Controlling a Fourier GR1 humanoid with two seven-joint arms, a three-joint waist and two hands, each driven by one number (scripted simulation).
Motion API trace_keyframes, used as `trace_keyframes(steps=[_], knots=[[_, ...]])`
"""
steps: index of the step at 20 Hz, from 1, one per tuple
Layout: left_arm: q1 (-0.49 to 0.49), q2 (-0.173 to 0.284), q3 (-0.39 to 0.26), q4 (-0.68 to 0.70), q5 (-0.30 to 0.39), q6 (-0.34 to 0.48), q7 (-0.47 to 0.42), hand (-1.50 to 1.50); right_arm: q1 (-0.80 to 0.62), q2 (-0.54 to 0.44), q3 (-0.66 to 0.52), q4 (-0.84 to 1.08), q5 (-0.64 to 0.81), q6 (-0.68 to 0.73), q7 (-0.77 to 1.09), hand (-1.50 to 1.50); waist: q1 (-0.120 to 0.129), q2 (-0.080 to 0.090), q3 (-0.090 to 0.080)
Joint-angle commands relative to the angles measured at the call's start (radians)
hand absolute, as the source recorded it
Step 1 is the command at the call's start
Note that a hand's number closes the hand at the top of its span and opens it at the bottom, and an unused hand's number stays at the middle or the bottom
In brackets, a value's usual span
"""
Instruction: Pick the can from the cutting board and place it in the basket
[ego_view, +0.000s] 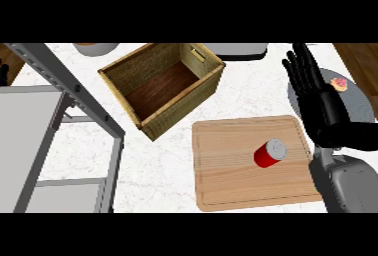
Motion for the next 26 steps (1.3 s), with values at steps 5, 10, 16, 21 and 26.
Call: trace_keyframes(steps=[5,10,16,21,26], knots=[[0.112,-0.106,-0.046,0.029,-0.004,0.074,0.032,0.00,0.245,-0.125,-0.212,0.056,0.173,-0.255,0.090,1.50,-0.079,0.011,0.022],[0.120,-0.131,-0.102,-0.006,0.020,0.022,0.097,0.00,0.230,-0.005,-0.171,0.032,0.347,-0.470,-0.048,-1.50,-0.023,0.020,0.022],[0.099,-0.116,-0.102,-0.053,0.015,0.045,0.168,0.00,0.260,0.035,-0.222,0.116,0.629,-0.765,0.151,-1.50,-0.031,0.024,0.015],[0.117,-0.112,-0.103,-0.095,0.019,0.050,0.207,0.00,0.304,-0.011,-0.198,0.096,0.807,-0.639,0.441,-1.50,-0.033,0.016,0.009],[0.108,-0.101,-0.098,-0.091,0.027,0.031,0.226,0.00,0.380,-0.059,-0.094,0.059,0.817,-0.308,0.674,-1.50,-0.038,0.013,0.005]])
